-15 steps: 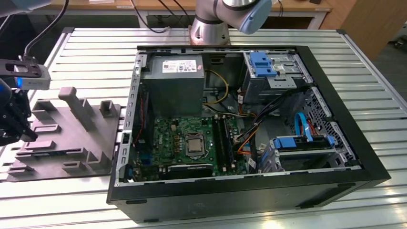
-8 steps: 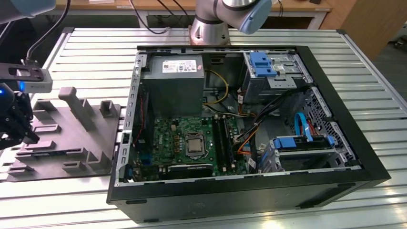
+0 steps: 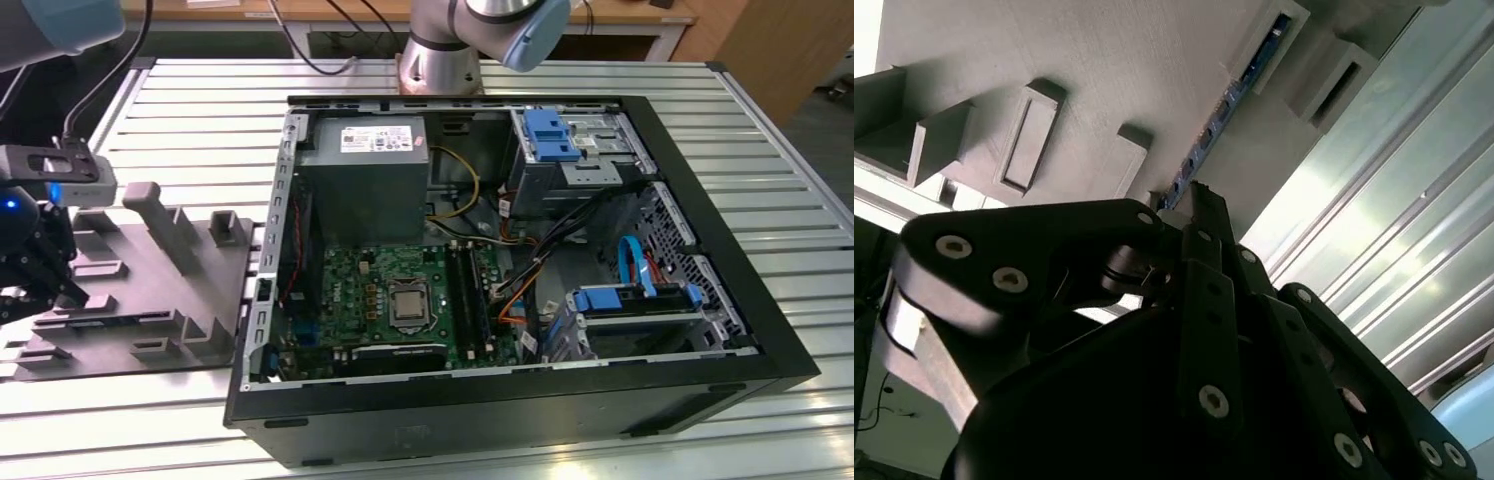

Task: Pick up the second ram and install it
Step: 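Pick up the second ram and move it above second insertion slot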

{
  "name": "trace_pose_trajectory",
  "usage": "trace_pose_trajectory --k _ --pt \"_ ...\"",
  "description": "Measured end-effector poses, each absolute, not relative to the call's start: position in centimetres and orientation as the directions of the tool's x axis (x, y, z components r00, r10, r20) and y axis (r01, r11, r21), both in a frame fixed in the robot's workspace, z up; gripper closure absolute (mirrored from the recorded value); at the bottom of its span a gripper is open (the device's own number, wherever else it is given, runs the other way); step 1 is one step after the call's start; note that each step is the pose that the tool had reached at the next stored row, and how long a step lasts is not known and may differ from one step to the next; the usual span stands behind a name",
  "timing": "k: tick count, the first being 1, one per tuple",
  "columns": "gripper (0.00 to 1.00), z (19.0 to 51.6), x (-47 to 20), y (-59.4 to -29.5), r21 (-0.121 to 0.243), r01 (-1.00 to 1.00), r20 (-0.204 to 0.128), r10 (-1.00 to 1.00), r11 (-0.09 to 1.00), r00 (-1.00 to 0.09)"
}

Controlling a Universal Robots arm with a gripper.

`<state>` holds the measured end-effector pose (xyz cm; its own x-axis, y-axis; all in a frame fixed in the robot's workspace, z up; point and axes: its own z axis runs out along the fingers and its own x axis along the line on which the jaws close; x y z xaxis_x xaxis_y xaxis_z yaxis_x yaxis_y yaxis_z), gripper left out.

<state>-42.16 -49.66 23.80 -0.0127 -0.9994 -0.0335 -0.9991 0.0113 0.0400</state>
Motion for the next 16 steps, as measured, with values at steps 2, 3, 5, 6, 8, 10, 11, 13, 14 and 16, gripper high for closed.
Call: trace_pose_trajectory --k 2,3,5,6,8,10,11,13,14,16 --pt "0.9 23.5 -42.2 -49.7 0.04 -0.999 -0.034 -0.999 0.011 -0.013" --pt "0.9 23.4 -42.2 -49.7 0.04 -0.999 -0.034 -0.999 0.011 -0.013" --pt "0.9 23.2 -42.2 -49.7 0.04 -0.999 -0.034 -0.999 0.011 -0.013" --pt "0.9 23.1 -42.2 -49.7 0.04 -0.999 -0.034 -0.999 0.011 -0.013" --pt "0.9 23.0 -42.2 -49.7 0.04 -0.999 -0.033 -0.999 0.011 -0.013" --pt "0.9 23.0 -42.2 -49.7 0.04 -0.999 -0.033 -0.999 0.011 -0.013" --pt "0.9 23.0 -42.2 -49.7 0.04 -0.999 -0.033 -0.999 0.011 -0.013" --pt "0.9 22.8 -42.2 -49.7 0.039 -0.999 -0.034 -0.999 0.011 -0.013" --pt "0.9 22.7 -42.2 -49.7 0.04 -0.999 -0.034 -0.999 0.011 -0.013" --pt "0.9 22.5 -42.2 -49.7 0.04 -0.999 -0.033 -0.999 0.011 -0.013"
